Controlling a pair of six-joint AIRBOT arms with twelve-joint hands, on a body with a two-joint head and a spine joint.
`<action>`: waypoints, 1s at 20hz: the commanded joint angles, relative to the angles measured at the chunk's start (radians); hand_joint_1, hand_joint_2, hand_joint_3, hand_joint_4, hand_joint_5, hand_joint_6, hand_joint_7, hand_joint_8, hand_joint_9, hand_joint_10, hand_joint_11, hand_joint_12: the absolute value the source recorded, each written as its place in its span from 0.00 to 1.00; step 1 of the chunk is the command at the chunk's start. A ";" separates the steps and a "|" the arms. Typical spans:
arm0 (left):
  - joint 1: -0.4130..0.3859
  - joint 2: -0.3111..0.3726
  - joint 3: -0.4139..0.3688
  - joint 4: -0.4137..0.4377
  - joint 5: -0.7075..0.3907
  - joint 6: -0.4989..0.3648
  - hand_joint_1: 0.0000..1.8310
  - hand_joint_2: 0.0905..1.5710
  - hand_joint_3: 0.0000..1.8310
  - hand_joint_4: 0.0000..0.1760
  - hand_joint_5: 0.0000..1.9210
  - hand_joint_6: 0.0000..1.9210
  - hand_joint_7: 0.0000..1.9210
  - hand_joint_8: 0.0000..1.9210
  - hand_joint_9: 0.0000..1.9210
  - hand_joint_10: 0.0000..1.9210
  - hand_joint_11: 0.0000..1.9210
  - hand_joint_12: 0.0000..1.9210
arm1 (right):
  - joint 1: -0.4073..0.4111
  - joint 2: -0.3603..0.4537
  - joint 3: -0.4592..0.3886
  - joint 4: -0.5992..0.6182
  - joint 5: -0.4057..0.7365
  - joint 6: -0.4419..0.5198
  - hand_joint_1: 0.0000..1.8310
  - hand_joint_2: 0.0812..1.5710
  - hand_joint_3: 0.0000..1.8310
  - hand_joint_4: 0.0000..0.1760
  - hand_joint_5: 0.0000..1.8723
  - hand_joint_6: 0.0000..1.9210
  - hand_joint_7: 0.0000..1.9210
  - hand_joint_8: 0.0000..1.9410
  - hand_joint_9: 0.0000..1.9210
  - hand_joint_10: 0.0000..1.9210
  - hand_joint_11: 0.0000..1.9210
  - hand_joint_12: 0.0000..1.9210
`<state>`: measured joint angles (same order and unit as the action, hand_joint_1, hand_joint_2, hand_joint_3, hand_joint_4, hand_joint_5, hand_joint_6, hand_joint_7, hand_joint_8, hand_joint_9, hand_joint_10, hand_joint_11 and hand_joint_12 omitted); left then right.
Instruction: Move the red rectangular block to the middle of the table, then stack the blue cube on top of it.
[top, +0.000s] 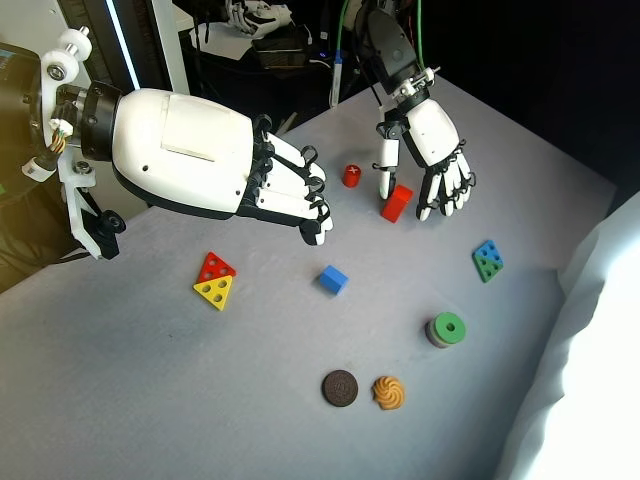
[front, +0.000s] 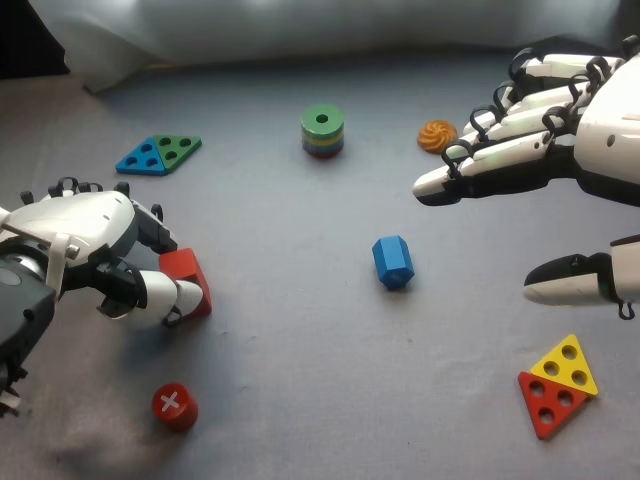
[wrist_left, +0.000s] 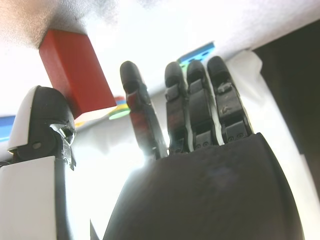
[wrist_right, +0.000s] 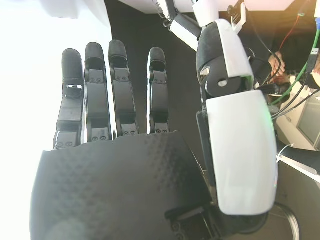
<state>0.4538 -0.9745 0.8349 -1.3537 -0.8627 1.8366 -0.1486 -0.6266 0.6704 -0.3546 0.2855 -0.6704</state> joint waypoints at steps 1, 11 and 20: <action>-0.003 0.009 0.000 0.052 -0.071 0.002 0.37 0.70 0.00 0.59 0.38 0.00 0.19 0.00 0.12 0.00 0.00 0.24 | 0.009 0.011 -0.005 0.015 0.107 0.007 0.37 0.70 0.00 0.00 0.20 0.00 0.22 0.00 0.19 0.01 0.00 0.53; -0.013 0.005 -0.012 0.038 -0.089 0.010 0.56 0.66 0.00 0.99 0.55 0.42 0.23 0.00 0.15 0.00 0.00 0.29 | 0.009 0.011 -0.005 0.015 0.107 0.007 0.36 0.70 0.00 0.00 0.20 0.00 0.21 0.00 0.18 0.00 0.00 0.52; -0.021 0.005 -0.015 0.030 -0.094 0.019 0.58 0.64 0.00 1.00 0.59 0.38 0.23 0.00 0.15 0.00 0.00 0.23 | 0.009 0.011 -0.005 0.015 0.107 0.007 0.37 0.70 0.00 0.00 0.20 0.00 0.21 0.00 0.19 0.00 0.00 0.52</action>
<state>0.4412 -0.9768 0.8215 -1.3735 -0.8879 1.8545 -0.1486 -0.6266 0.6704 -0.3546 0.2863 -0.6704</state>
